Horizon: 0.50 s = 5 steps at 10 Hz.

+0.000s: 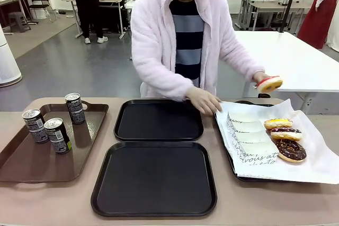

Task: Set up donuts and drinks on trays.
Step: Pick up one Pepsi coke and place it on the Flat Tray.

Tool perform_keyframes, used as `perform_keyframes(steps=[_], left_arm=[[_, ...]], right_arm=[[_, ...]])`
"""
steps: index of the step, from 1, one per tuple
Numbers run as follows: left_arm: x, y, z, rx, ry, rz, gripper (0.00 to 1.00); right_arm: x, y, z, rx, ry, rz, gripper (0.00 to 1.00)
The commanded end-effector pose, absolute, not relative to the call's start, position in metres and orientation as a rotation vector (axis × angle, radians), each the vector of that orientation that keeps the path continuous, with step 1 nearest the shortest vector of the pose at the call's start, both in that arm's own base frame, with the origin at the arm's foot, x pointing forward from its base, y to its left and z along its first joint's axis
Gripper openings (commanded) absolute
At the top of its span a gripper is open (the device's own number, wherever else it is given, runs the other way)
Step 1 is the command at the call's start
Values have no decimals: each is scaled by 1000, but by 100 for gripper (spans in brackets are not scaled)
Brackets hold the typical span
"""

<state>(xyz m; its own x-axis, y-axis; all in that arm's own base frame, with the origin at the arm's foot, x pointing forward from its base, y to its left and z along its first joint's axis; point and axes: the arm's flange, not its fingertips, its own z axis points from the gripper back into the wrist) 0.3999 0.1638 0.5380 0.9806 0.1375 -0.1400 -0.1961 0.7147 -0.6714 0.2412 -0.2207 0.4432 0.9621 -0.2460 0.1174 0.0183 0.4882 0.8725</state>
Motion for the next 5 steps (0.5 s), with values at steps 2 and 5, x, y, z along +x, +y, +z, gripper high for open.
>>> perform_keyframes(steps=[2,5], left_arm=[[451,102,548,-436,156,239,100],[486,24,509,-146,118,269,100]], right_arm=[[242,-222,442,1073,-257,-152,100],[242,-222,442,1073,-257,-152,100]])
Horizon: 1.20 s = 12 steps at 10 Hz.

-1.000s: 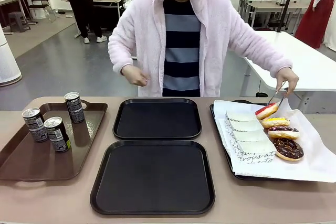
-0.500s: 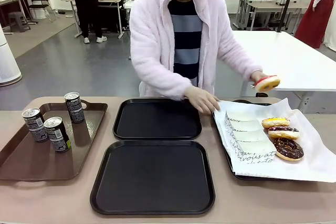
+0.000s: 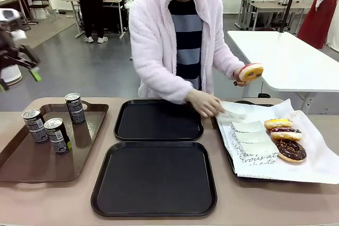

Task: Set up donuts and drinks on trays.
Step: Pick up one Pepsi coke and place it on the Flat Tray.

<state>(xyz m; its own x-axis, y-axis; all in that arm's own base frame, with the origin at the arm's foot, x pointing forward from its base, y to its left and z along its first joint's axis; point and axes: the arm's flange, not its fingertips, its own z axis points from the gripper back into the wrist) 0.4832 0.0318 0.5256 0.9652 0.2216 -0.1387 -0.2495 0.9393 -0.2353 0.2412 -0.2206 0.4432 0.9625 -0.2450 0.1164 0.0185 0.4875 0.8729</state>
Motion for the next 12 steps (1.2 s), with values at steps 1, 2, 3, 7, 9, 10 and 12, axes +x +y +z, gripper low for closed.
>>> perform_keyframes(steps=[1,2,3,7,9,10,12], left_arm=[[488,0,495,-85,86,254,100],[485,-16,484,-20,61,239,100],[482,-27,472,43,1,218,100],[483,-40,457,72,17,136,100],[483,-40,457,72,17,136,100],[483,-40,457,72,17,136,100],[483,-40,457,72,17,136,100]], right_arm=[[242,-222,442,1073,-257,-152,100],[242,-222,442,1073,-257,-152,100],[242,-222,442,1073,-257,-152,100],[242,-222,442,1073,-257,-152,100],[242,-222,442,1073,-257,-152,100],[242,-222,442,1073,-257,-152,100],[242,-222,442,1073,-257,-152,100]])
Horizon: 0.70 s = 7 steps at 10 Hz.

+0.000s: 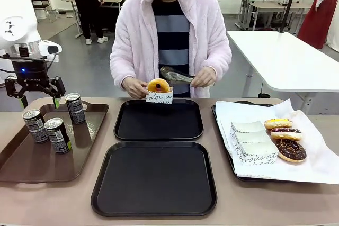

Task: Set up donuts and drinks on trays.
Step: Pick up one Pepsi coke and place it on the Flat Tray.

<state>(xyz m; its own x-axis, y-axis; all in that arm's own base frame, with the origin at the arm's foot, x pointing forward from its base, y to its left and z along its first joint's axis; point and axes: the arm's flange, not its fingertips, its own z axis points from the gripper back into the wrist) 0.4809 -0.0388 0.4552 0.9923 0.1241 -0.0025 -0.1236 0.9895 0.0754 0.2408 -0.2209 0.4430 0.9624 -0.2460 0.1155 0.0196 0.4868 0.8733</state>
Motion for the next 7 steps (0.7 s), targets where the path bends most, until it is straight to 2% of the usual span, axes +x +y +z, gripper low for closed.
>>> perform_keyframes(steps=[1,5,7], left_arm=[[483,-40,457,72,17,136,100],[481,-39,455,75,8,124,100],[460,-57,459,65,-27,55,100]], right_arm=[[242,-222,442,1073,-257,-152,100],[242,-222,442,1073,-257,-152,100],[242,-222,442,1073,-257,-152,100]])
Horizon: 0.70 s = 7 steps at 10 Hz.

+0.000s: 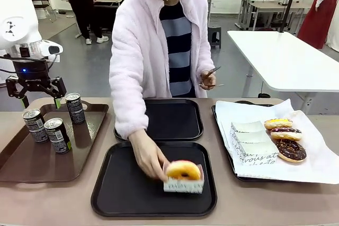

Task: Set up donuts and drinks on trays.
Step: Pick up one Pepsi coke and place it on the Flat Tray.

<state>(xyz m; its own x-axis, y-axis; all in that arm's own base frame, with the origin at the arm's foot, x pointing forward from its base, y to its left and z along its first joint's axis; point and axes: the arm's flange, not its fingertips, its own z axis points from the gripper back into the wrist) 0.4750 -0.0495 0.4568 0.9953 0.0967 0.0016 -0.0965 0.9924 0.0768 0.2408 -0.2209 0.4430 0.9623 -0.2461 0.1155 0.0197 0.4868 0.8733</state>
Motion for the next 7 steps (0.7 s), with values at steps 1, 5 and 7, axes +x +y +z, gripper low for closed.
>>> perform_keyframes(steps=[1,5,7], left_arm=[[449,-64,464,72,-43,41,100],[431,-81,462,91,-41,9,100],[425,-81,455,59,-42,-29,100]], right_arm=[[242,-222,442,1073,-257,-152,100],[242,-222,442,1073,-257,-152,100],[242,-222,442,1073,-257,-152,100]])
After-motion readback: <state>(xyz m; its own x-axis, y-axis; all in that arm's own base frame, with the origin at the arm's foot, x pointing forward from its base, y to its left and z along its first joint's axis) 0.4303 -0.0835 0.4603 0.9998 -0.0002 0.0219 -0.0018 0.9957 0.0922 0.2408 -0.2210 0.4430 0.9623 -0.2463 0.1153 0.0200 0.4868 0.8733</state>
